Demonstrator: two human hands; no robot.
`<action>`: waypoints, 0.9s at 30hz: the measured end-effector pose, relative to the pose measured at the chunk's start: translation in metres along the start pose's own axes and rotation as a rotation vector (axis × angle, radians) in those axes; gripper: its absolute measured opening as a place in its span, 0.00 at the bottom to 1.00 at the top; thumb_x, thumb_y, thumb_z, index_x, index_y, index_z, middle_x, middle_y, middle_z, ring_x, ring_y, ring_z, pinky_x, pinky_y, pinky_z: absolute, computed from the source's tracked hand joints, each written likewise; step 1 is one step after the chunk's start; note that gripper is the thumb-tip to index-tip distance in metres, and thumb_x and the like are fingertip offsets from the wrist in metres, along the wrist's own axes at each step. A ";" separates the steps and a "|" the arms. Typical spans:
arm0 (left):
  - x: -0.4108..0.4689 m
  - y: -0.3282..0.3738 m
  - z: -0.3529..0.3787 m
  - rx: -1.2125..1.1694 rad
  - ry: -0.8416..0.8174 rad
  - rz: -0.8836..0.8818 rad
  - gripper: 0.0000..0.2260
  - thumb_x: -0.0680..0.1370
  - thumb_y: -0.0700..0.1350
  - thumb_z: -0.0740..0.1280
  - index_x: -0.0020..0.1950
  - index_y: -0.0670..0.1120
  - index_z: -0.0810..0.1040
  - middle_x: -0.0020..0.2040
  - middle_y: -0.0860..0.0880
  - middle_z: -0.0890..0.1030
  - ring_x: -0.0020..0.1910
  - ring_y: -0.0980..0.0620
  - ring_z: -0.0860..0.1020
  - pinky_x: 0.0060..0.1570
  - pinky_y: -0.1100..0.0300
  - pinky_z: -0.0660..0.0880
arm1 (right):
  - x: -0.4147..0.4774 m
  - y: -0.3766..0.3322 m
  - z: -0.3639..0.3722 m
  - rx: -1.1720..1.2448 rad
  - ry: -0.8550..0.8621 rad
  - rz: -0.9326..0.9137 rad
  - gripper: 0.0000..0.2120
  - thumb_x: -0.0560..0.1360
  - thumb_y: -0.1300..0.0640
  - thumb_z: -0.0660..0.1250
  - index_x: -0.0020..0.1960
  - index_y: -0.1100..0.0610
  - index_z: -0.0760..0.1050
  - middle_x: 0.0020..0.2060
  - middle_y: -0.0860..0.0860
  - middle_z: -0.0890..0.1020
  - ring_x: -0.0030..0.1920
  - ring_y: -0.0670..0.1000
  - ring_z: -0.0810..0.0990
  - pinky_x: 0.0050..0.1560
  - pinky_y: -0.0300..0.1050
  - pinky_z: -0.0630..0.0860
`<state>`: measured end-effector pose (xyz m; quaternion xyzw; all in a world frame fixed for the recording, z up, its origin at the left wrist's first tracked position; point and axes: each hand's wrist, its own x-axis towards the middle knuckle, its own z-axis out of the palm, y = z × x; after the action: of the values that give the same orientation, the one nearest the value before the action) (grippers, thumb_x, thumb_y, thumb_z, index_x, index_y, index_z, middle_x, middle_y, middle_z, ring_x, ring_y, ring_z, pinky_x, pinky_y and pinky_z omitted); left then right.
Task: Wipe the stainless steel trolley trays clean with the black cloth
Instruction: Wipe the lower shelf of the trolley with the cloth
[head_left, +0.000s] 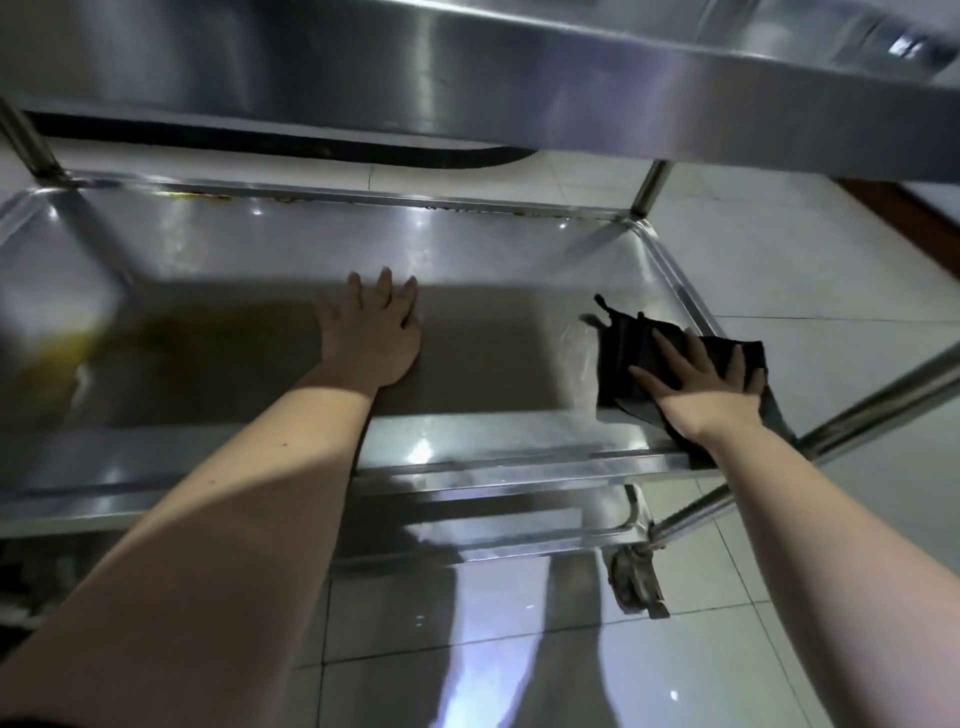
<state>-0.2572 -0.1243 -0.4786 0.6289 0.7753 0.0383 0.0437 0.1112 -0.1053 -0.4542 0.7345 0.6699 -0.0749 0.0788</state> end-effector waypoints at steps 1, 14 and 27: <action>-0.001 0.001 0.001 0.009 0.009 -0.001 0.25 0.82 0.59 0.42 0.79 0.58 0.44 0.81 0.51 0.45 0.79 0.39 0.44 0.69 0.29 0.44 | -0.001 0.004 0.001 -0.009 -0.004 0.025 0.36 0.69 0.20 0.44 0.74 0.27 0.39 0.79 0.41 0.43 0.77 0.64 0.38 0.73 0.68 0.38; -0.006 -0.001 -0.006 0.014 -0.007 0.026 0.25 0.83 0.58 0.44 0.80 0.58 0.45 0.81 0.51 0.44 0.79 0.39 0.44 0.69 0.29 0.43 | -0.064 -0.096 0.014 0.055 0.031 -0.433 0.37 0.66 0.19 0.44 0.73 0.25 0.44 0.78 0.36 0.44 0.78 0.62 0.38 0.73 0.64 0.33; -0.029 -0.018 -0.040 -0.121 -0.102 0.141 0.22 0.84 0.55 0.49 0.79 0.59 0.51 0.81 0.51 0.44 0.79 0.44 0.40 0.73 0.35 0.39 | -0.021 0.013 0.001 0.002 -0.020 -0.198 0.35 0.70 0.21 0.47 0.74 0.26 0.41 0.79 0.39 0.42 0.77 0.64 0.38 0.73 0.66 0.35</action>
<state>-0.2739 -0.1562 -0.4406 0.6793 0.7221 0.0561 0.1184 0.1221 -0.1269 -0.4507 0.6640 0.7383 -0.0904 0.0767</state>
